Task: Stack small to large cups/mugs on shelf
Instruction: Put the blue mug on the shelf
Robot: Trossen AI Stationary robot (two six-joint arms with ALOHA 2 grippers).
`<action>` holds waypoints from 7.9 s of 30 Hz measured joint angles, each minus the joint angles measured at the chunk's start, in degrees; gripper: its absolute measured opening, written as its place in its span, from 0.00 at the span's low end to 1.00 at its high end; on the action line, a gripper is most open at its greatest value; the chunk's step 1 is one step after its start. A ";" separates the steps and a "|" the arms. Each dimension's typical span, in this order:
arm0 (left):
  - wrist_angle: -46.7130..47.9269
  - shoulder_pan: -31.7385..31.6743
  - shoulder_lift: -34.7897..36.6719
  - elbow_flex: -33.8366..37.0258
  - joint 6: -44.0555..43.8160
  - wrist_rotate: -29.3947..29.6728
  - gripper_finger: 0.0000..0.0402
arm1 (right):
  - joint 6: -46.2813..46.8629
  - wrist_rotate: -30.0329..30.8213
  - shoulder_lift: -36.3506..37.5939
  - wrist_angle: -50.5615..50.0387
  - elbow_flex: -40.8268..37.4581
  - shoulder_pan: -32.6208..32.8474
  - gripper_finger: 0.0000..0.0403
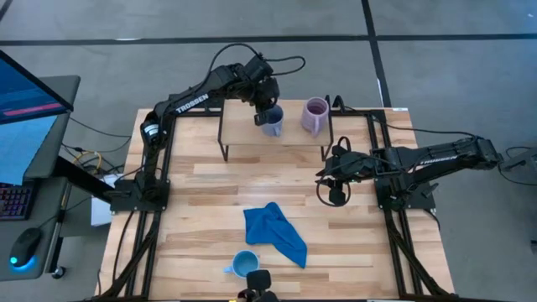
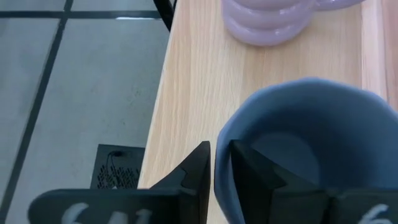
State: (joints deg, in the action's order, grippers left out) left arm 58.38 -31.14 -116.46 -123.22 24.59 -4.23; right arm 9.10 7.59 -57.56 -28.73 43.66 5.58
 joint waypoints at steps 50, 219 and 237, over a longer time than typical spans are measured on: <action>-2.05 1.09 0.17 -0.09 1.83 4.09 0.14 | 1.46 -0.01 0.02 -2.32 0.00 0.01 0.32; 2.18 4.68 -7.87 -8.79 4.25 0.42 0.14 | 1.44 0.01 0.02 -2.56 0.02 0.76 0.32; 5.34 4.15 -7.76 -10.08 2.44 -0.39 0.17 | 1.44 0.03 0.02 -2.56 0.02 0.76 0.32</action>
State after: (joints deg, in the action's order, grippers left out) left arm 63.72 -26.98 -124.22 -133.29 27.03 -4.62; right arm 10.54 7.62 -57.54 -31.29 43.68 6.35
